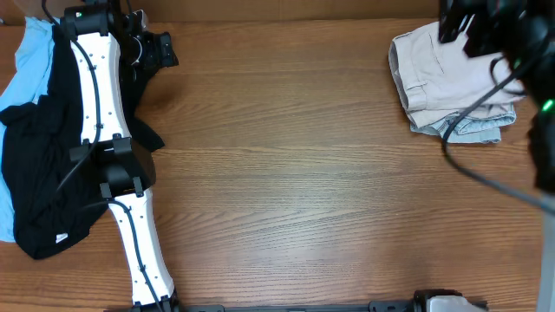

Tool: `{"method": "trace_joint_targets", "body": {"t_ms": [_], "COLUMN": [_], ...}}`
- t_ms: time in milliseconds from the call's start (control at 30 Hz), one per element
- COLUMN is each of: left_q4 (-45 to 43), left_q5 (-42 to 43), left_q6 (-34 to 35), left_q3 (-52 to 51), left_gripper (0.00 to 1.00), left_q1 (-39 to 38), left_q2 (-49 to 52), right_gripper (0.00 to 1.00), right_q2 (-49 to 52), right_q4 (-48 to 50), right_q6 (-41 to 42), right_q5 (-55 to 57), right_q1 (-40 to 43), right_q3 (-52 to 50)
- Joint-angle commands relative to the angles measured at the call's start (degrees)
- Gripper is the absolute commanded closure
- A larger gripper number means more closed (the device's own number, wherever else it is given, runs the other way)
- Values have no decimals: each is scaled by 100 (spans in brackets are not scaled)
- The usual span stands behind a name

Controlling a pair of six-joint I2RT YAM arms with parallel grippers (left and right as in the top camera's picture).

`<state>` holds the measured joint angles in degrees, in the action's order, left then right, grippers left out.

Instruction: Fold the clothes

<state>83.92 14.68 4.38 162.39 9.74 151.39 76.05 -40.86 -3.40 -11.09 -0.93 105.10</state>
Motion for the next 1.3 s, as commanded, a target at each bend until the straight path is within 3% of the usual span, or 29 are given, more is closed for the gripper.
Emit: {"method": "trace_joint_targets", "body": {"t_ms": [0, 367, 600, 867, 1267], "left_q4": [-20, -20, -20, -20, -20], "left_q5": [-28, -28, -28, -28, -28], "left_q6": [57, 57, 57, 57, 57], "left_q3": [83, 83, 83, 83, 83], "left_gripper": [0, 0, 0, 0, 0], "left_q1": [-44, -44, -44, -44, -44], "left_q2": [-168, -168, -168, -168, -168], "right_gripper": [0, 0, 0, 0, 0], "right_q2": [-944, -4245, -5932, -6854, -7193], "right_q4": [809, 4170, 5108, 5073, 3676], "right_q6": [262, 1305, 1394, 1390, 1392], "right_q5": [74, 219, 297, 363, 337], "right_q1": [-42, -39, -7, -7, -9], "right_q3": [-1744, -7267, -9486, -10478, -10463]}}
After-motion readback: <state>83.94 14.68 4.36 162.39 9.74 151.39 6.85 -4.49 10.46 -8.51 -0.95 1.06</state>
